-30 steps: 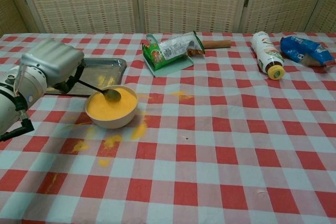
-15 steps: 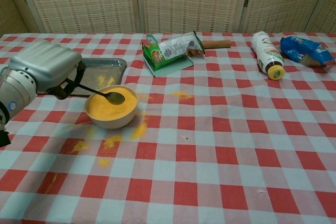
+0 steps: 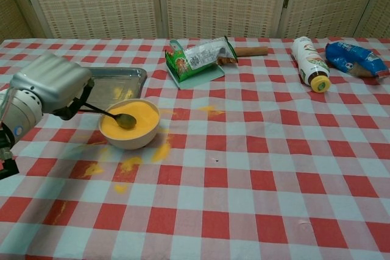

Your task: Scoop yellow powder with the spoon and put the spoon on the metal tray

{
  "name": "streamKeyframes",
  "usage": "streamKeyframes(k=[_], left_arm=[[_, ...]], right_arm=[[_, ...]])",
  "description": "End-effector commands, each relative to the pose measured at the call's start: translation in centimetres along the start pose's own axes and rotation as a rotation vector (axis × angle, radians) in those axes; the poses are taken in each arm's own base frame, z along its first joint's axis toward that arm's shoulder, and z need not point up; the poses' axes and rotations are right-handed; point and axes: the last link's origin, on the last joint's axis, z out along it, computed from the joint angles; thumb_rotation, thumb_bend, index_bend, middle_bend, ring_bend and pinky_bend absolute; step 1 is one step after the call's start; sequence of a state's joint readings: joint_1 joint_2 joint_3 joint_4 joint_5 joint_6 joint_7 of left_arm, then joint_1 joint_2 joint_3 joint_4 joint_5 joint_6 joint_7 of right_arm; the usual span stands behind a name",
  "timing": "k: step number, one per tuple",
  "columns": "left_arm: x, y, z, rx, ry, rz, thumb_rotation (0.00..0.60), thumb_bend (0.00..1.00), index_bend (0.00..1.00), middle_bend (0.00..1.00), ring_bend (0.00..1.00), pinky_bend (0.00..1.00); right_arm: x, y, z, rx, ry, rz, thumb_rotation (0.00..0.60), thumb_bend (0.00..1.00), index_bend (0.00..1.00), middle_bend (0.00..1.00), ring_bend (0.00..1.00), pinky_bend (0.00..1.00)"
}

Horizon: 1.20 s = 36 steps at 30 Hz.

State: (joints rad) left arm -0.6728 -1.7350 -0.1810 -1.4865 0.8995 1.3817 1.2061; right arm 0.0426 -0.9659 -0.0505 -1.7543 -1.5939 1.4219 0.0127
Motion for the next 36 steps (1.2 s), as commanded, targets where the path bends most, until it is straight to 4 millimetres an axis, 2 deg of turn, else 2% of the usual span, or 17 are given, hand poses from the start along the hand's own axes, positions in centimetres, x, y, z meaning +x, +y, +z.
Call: streamKeyframes(k=[1, 6, 16, 21, 29, 36], left_arm=[[0.1, -0.3, 0.9, 0.024, 0.01, -0.013, 0.6, 0.8, 0.97, 1.0, 1.0, 1.0], [0.5, -1.1, 1.8, 0.051, 0.06, -0.049, 0.6, 0.8, 0.97, 1.0, 1.0, 1.0], [1.4, -0.7, 0.9, 0.012, 0.047, -0.109, 0.6, 0.81, 0.97, 1.0, 1.0, 1.0], [1.6, -0.7, 1.3, 0.015, 0.056, -0.116, 0.6, 0.8, 0.97, 1.0, 1.0, 1.0], [0.8, -0.5, 2.6, 0.025, 0.092, -0.098, 0.6, 0.8, 0.97, 1.0, 1.0, 1.0], [-0.6, 0.2, 2.5, 0.003, 0.089, -0.056, 0.6, 0.8, 0.97, 1.0, 1.0, 1.0]], right_arm=[[0.0, 0.0, 0.1, -0.002, -0.003, -0.001, 0.6, 0.11, 0.0, 0.0, 0.0, 0.0], [-0.1, 0.0, 0.2, -0.007, -0.003, -0.002, 0.6, 0.11, 0.0, 0.0, 0.0, 0.0], [-0.2, 0.0, 0.2, -0.009, -0.006, -0.006, 0.6, 0.11, 0.0, 0.0, 0.0, 0.0], [-0.1, 0.0, 0.2, -0.011, -0.006, -0.005, 0.6, 0.11, 0.0, 0.0, 0.0, 0.0], [-0.1, 0.2, 0.4, -0.02, -0.004, -0.003, 0.6, 0.11, 0.0, 0.0, 0.0, 0.0], [-0.2, 0.1, 0.6, -0.018, -0.011, -0.004, 0.6, 0.11, 0.0, 0.0, 0.0, 0.0]])
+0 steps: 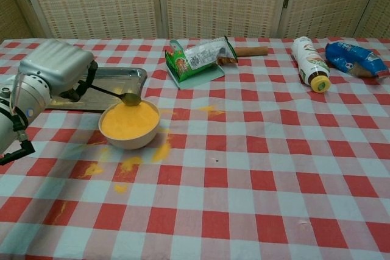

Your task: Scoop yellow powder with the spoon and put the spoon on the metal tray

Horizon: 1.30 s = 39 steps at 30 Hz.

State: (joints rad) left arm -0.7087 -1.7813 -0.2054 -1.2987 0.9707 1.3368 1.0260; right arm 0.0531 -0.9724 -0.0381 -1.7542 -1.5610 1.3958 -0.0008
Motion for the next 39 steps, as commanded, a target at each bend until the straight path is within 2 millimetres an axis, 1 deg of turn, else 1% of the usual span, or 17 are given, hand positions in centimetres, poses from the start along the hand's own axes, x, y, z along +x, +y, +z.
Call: streamKeyframes(k=[1, 5, 9, 13, 17, 20, 24, 32, 35, 39], left_arm=[[-0.6, 0.5, -0.3, -0.018, 0.001, 0.016, 0.6, 0.8, 0.97, 1.0, 1.0, 1.0], [-1.0, 0.7, -0.8, -0.03, -0.009, 0.018, 0.6, 0.79, 0.97, 1.0, 1.0, 1.0], [-0.9, 0.8, -1.6, -0.048, -0.02, 0.005, 0.6, 0.8, 0.97, 1.0, 1.0, 1.0], [-0.5, 1.3, -2.8, -0.079, -0.031, -0.009, 0.6, 0.79, 0.97, 1.0, 1.0, 1.0], [0.4, 1.4, -3.5, -0.093, -0.024, -0.026, 0.6, 0.79, 0.97, 1.0, 1.0, 1.0], [1.1, 1.1, -3.1, -0.08, 0.024, -0.024, 0.6, 0.79, 0.97, 1.0, 1.0, 1.0], [1.4, 0.7, -1.9, -0.048, 0.051, -0.019, 0.6, 0.79, 0.97, 1.0, 1.0, 1.0], [0.3, 0.0, 0.1, 0.01, 0.045, 0.039, 0.6, 0.79, 0.97, 1.0, 1.0, 1.0], [0.0, -0.1, 0.3, 0.021, 0.059, 0.072, 0.6, 0.79, 0.97, 1.0, 1.0, 1.0], [-0.6, 0.1, 0.3, 0.015, 0.075, 0.113, 0.6, 0.79, 0.97, 1.0, 1.0, 1.0]], right_arm=[[0.0, -0.1, 0.0, 0.003, -0.001, 0.0, 0.6, 0.11, 0.0, 0.0, 0.0, 0.0], [0.1, -0.1, -0.1, 0.004, 0.006, 0.0, 0.6, 0.11, 0.0, 0.0, 0.0, 0.0], [0.0, -0.1, -0.2, 0.006, 0.005, -0.001, 0.6, 0.11, 0.0, 0.0, 0.0, 0.0], [-0.1, -0.3, -0.2, 0.013, 0.0, -0.002, 0.6, 0.11, 0.0, 0.0, 0.0, 0.0], [0.0, -0.4, -0.3, 0.018, 0.002, -0.001, 0.6, 0.11, 0.0, 0.0, 0.0, 0.0], [0.0, -0.4, -0.4, 0.019, 0.002, 0.0, 0.6, 0.11, 0.0, 0.0, 0.0, 0.0], [0.1, -0.3, -0.4, 0.016, 0.004, 0.0, 0.6, 0.11, 0.0, 0.0, 0.0, 0.0], [0.1, -0.1, -0.2, 0.002, 0.007, -0.001, 0.6, 0.11, 0.0, 0.0, 0.0, 0.0], [0.0, 0.0, -0.1, -0.001, 0.004, -0.001, 0.6, 0.11, 0.0, 0.0, 0.0, 0.0], [-0.1, -0.3, -0.2, 0.023, -0.027, 0.02, 0.6, 0.11, 0.0, 0.0, 0.0, 0.0]])
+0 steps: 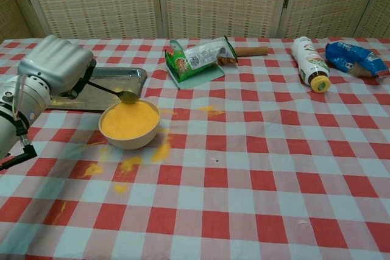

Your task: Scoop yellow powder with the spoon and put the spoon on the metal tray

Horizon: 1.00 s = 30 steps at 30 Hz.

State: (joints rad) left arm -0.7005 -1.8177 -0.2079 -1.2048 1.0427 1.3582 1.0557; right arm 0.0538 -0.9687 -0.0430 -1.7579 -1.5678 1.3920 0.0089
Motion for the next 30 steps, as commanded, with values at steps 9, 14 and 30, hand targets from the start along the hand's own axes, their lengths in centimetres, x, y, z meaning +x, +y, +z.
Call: streamKeyframes(k=[9, 14, 30], left_arm=[[-0.9, 0.8, -1.5, -0.038, -0.006, 0.054, 0.6, 0.79, 0.97, 1.0, 1.0, 1.0], [-0.8, 1.1, -2.6, -0.063, -0.042, 0.011, 0.6, 0.79, 0.97, 1.0, 1.0, 1.0], [1.9, 0.7, -5.6, -0.117, -0.027, -0.069, 0.6, 0.79, 0.97, 1.0, 1.0, 1.0]], right_arm=[[0.2, -0.1, -0.3, 0.022, -0.01, 0.012, 0.6, 0.11, 0.0, 0.0, 0.0, 0.0], [0.2, -0.2, -0.4, 0.026, -0.009, 0.013, 0.6, 0.11, 0.0, 0.0, 0.0, 0.0], [0.0, -0.5, -0.6, 0.041, -0.017, 0.01, 0.6, 0.11, 0.0, 0.0, 0.0, 0.0]])
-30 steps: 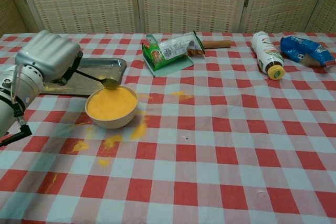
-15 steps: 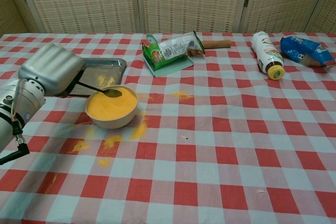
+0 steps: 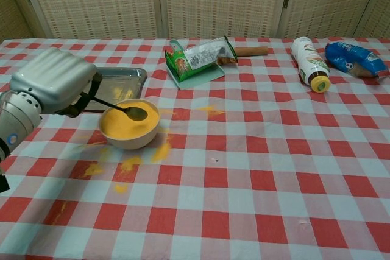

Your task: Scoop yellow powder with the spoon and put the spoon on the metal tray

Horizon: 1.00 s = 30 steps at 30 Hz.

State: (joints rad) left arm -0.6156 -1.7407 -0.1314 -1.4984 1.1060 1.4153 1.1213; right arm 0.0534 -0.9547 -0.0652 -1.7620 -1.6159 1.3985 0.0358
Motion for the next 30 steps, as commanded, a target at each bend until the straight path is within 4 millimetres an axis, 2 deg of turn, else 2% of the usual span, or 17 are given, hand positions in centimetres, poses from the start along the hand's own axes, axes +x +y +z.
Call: streamKeyframes(k=[1, 9, 18, 24, 30], left_arm=[[-0.2, 0.1, -0.7, -0.015, -0.019, 0.003, 0.6, 0.79, 0.97, 1.0, 1.0, 1.0], [-0.8, 0.6, -0.7, -0.027, -0.036, 0.024, 0.6, 0.79, 0.97, 1.0, 1.0, 1.0], [-2.1, 0.1, 2.0, 0.022, -0.039, 0.067, 0.6, 0.79, 0.97, 1.0, 1.0, 1.0], [-2.0, -0.8, 3.4, 0.06, -0.032, 0.041, 0.6, 0.79, 0.97, 1.0, 1.0, 1.0], [-1.5, -1.2, 3.2, 0.07, -0.054, -0.009, 0.6, 0.79, 0.97, 1.0, 1.0, 1.0]], right_arm=[[0.0, 0.0, 0.0, 0.001, -0.001, 0.001, 0.6, 0.11, 0.0, 0.0, 0.0, 0.0], [0.1, 0.0, -0.2, 0.004, 0.003, 0.003, 0.6, 0.11, 0.0, 0.0, 0.0, 0.0], [0.4, 0.4, -0.1, -0.014, 0.016, 0.007, 0.6, 0.11, 0.0, 0.0, 0.0, 0.0], [0.3, 0.5, 0.1, -0.022, 0.015, 0.005, 0.6, 0.11, 0.0, 0.0, 0.0, 0.0], [0.2, 0.4, 0.2, -0.021, 0.011, 0.003, 0.6, 0.11, 0.0, 0.0, 0.0, 0.0]])
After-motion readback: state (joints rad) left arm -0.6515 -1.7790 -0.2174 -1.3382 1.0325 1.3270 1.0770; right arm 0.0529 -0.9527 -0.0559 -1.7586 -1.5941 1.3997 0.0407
